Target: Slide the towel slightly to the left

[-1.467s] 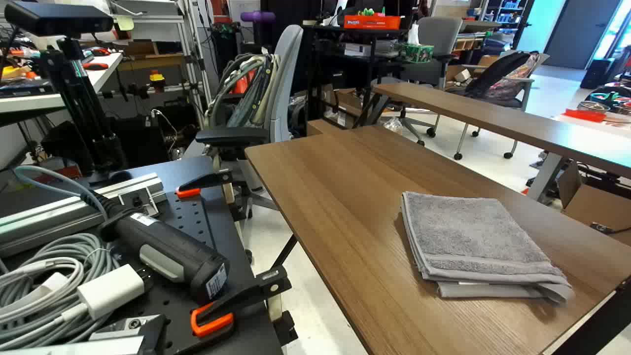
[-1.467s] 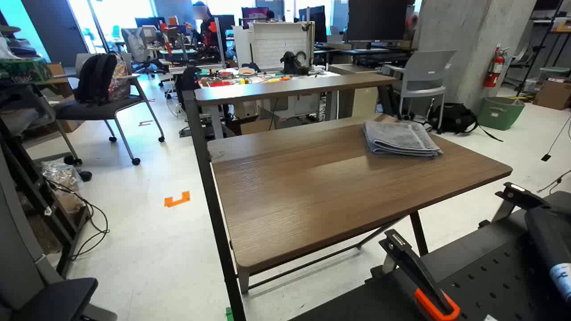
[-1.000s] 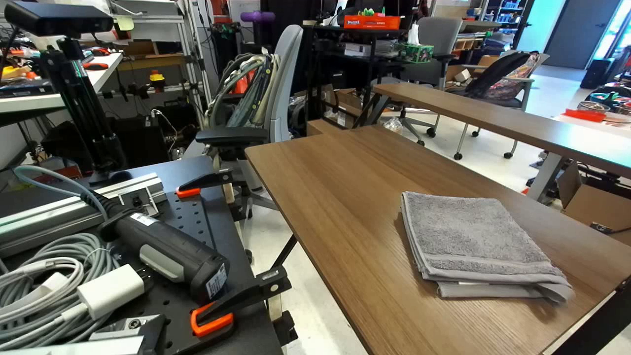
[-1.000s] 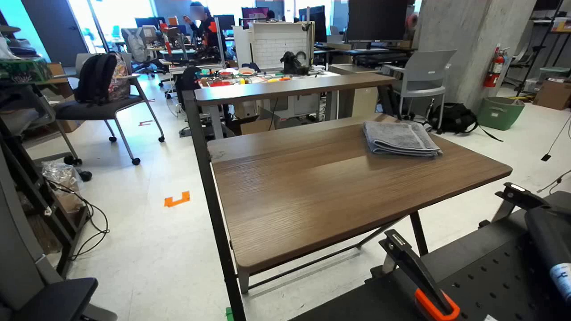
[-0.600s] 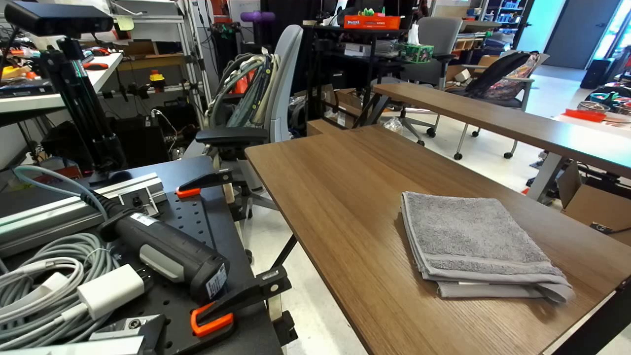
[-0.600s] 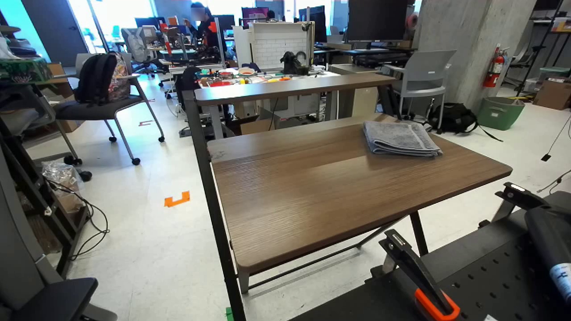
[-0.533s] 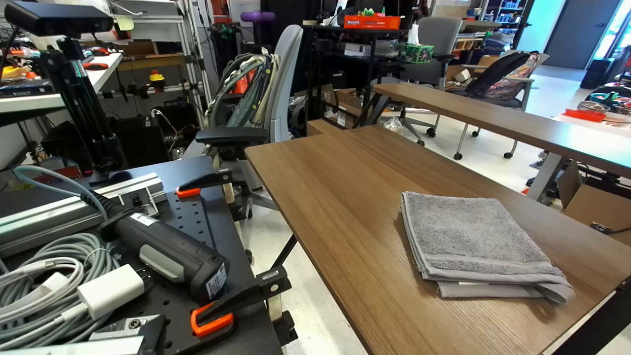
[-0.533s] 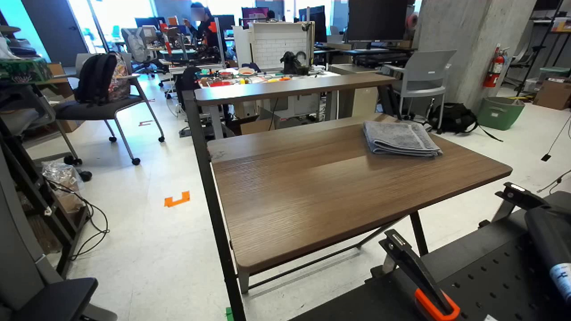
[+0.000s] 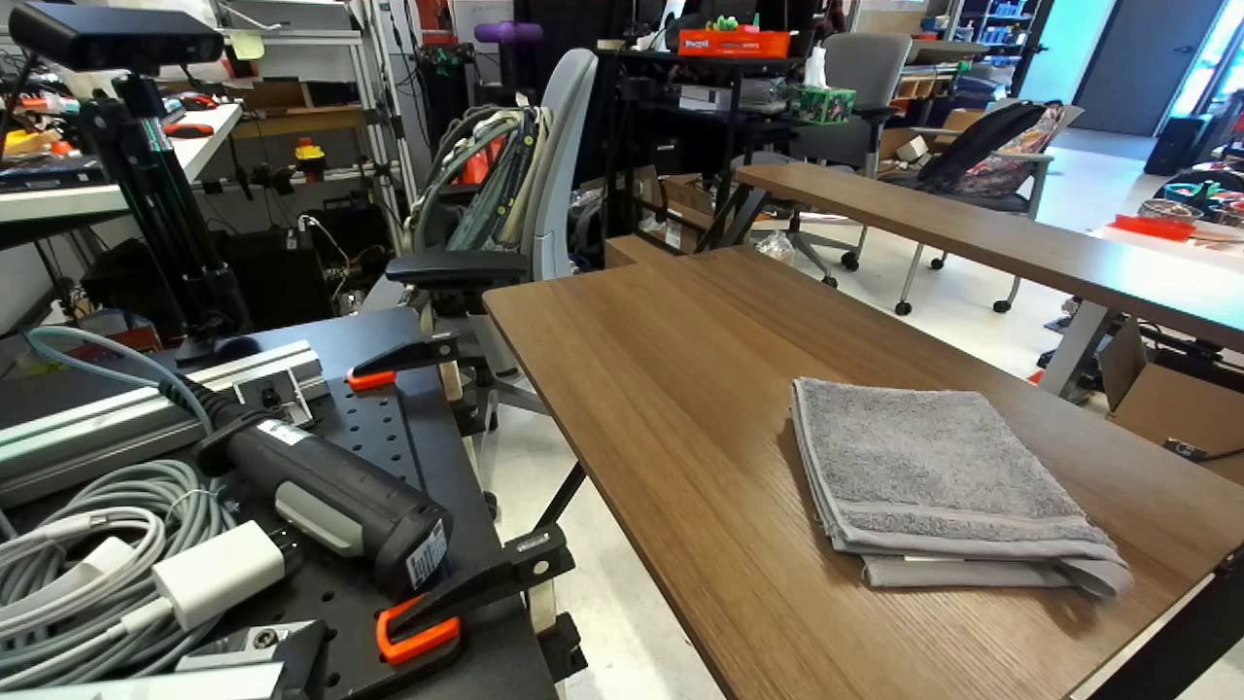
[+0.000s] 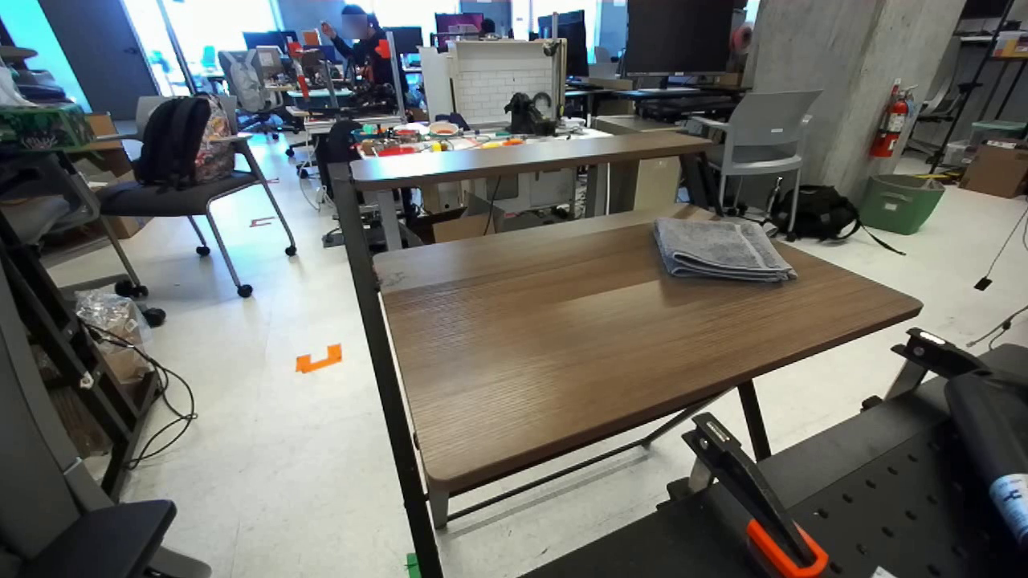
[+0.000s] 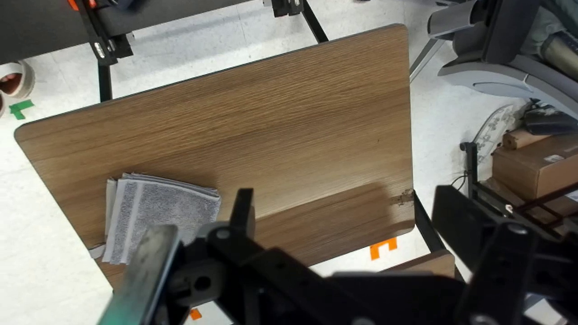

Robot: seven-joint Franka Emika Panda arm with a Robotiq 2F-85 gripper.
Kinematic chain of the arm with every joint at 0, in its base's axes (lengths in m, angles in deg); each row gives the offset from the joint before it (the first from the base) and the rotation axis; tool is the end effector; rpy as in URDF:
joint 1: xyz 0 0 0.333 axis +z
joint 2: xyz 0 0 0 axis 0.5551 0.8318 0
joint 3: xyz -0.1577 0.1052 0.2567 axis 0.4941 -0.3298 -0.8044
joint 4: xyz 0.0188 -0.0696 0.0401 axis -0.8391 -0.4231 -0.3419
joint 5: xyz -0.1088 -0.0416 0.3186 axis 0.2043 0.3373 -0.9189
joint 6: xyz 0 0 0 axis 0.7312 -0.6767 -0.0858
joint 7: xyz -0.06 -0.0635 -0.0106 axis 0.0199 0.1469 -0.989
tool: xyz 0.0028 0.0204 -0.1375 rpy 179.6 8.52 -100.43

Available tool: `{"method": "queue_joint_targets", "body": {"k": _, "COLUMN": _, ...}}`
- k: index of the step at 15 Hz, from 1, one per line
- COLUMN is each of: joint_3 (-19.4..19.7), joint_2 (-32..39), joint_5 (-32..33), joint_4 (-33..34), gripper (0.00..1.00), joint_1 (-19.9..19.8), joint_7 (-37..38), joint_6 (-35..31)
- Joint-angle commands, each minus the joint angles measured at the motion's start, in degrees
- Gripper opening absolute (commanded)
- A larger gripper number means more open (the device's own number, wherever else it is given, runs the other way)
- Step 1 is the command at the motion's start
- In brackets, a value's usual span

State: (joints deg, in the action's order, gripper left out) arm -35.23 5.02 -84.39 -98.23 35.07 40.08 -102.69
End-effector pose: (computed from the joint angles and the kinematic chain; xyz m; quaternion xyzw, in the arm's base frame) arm 0.3489 0.0252 0.4903 -0.9886 0.0935 -0.0658 0.0981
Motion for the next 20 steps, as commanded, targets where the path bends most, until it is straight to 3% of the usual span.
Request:
{"method": "queue_joint_targets", "body": {"k": 1, "joint_3": 1.6, "joint_2": 1.3, "joint_5": -0.8, "joint_4": 1.3, "gripper": 1.0, "joint_1": -2.0, "joint_7": 0.2, "joint_6": -1.8}}
{"method": "queue_joint_targets", "body": {"k": 9, "joint_3": 7.4, "joint_2": 16.4, "joint_5": -4.6, "joint_4": 12.4, "gripper": 1.0, "joint_1": -5.3, "joint_7": 0.3, "joint_6": -4.5}}
{"method": "queue_joint_targets", "body": {"k": 15, "joint_3": 8.3, "joint_2": 28.8, "joint_5": -6.5, "joint_4": 21.1, "gripper": 1.0, "joint_1": -7.0, "joint_7": 2.0, "joint_6": -3.5}}
{"method": "queue_joint_targets", "body": {"k": 16, "joint_3": 8.3, "joint_2": 30.0, "joint_5": -6.5, "joint_4": 22.1, "gripper": 1.0, "joint_1": -7.3, "joint_7": 2.4, "joint_6": -2.5}}
{"method": "queue_joint_targets", "body": {"k": 17, "joint_3": 7.9, "joint_2": 26.7, "joint_5": -5.4, "joint_4": 18.3, "gripper": 1.0, "joint_1": -7.2, "joint_7": 0.7, "joint_6": -4.5}}
{"method": "queue_joint_targets", "body": {"k": 20, "joint_3": 7.9, "joint_2": 29.9, "joint_5": -5.5, "joint_4": 20.5, "gripper": 1.0, "joint_1": -7.4, "joint_7": 1.2, "joint_6": -4.4}}
